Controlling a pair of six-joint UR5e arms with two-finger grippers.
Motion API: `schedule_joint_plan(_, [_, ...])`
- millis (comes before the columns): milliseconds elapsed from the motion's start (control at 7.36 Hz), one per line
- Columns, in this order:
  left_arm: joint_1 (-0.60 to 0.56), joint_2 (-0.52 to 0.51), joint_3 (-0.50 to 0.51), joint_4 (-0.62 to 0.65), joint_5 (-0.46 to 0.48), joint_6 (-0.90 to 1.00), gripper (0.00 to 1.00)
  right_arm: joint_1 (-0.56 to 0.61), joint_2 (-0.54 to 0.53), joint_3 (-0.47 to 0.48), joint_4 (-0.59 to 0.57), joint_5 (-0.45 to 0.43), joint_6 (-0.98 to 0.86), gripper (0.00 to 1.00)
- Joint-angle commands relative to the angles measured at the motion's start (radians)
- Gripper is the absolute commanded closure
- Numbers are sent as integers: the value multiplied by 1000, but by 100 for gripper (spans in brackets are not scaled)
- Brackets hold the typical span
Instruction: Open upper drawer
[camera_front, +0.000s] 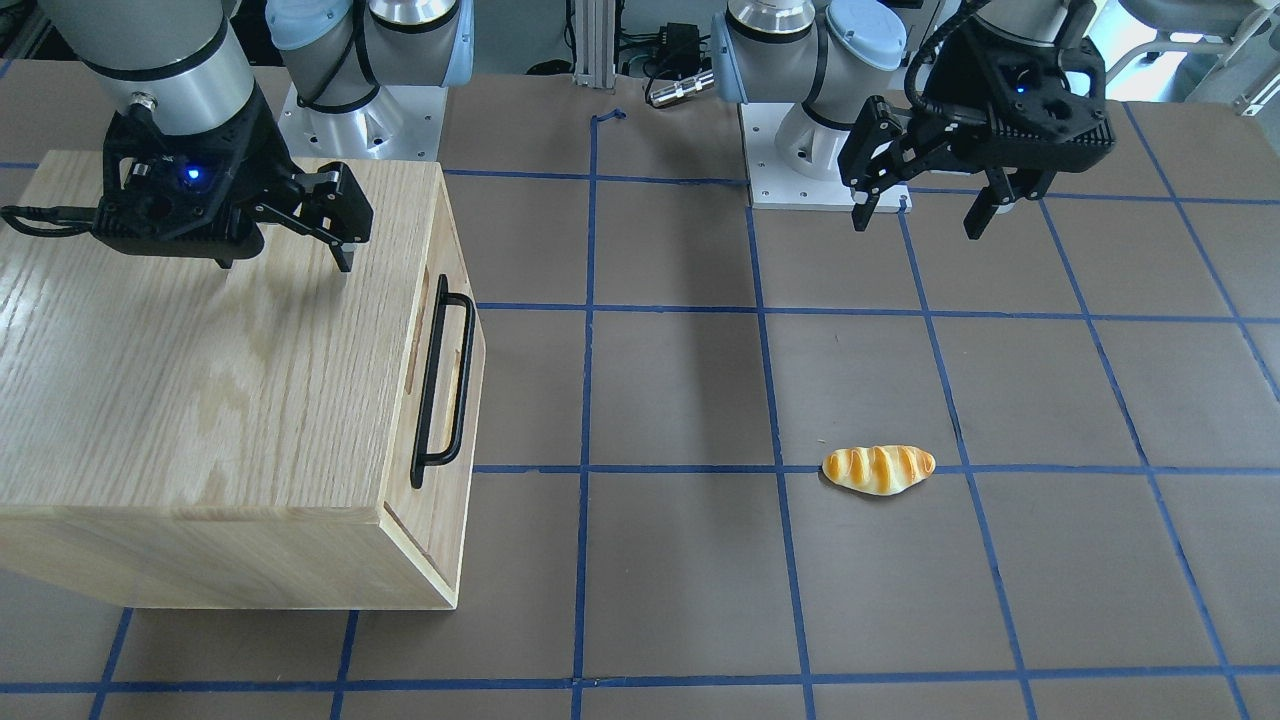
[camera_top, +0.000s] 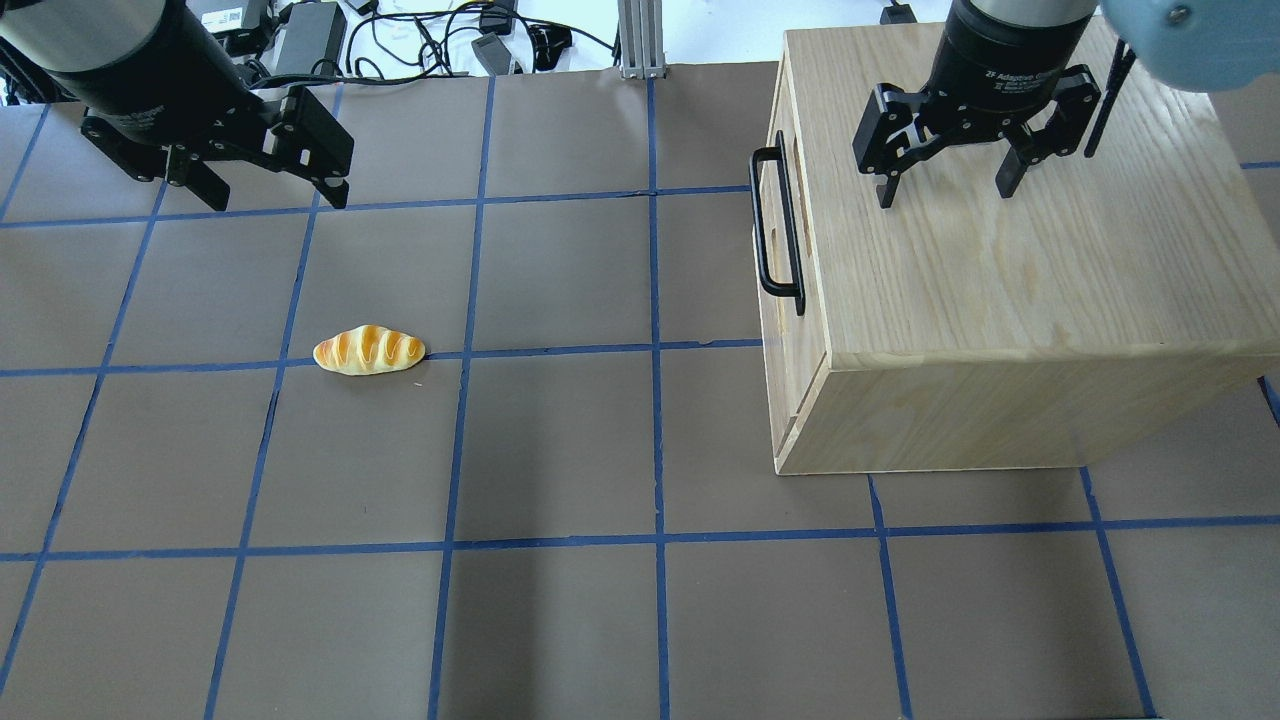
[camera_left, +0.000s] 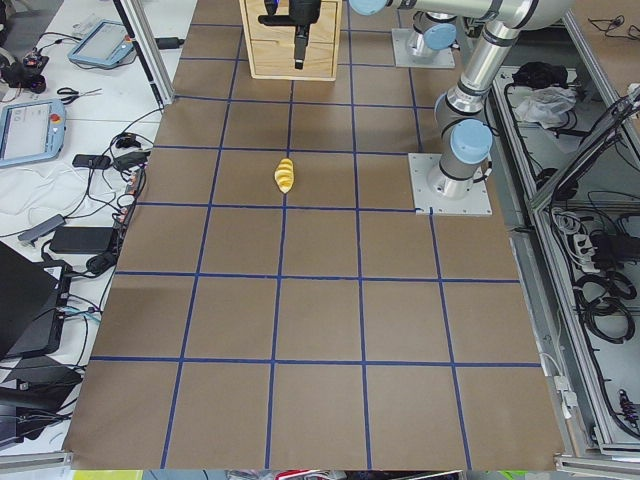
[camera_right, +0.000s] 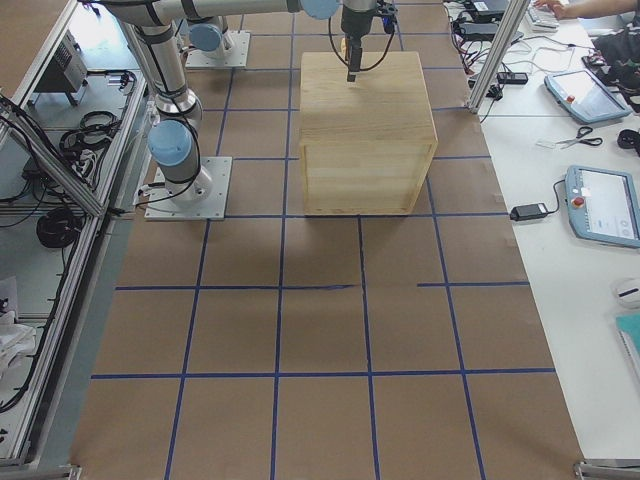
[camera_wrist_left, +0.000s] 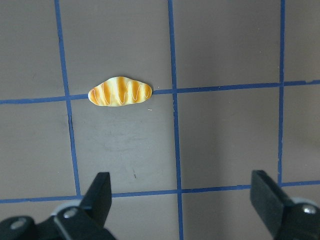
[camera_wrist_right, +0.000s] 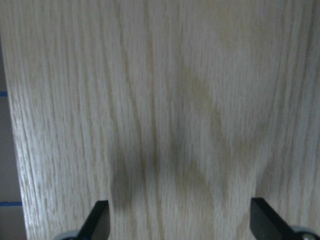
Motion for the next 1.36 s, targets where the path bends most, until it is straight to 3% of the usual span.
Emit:
schedule_joint_plan(0, [0,0,0,0,0,0,0,0,0,0,0,0,0,0])
schedule_joint_plan(679, [2,1,5,3,-14,-3,0,0,0,0,0,0,0,0])
schedule_joint_plan(815, [0,-11,6,12,-59,-56,0,0,0,0,0,0,-1,0])
schedule_joint_plan(1222, [-168,-116,5,222,-80,-277,0,0,0,0,0,0,-1,0])
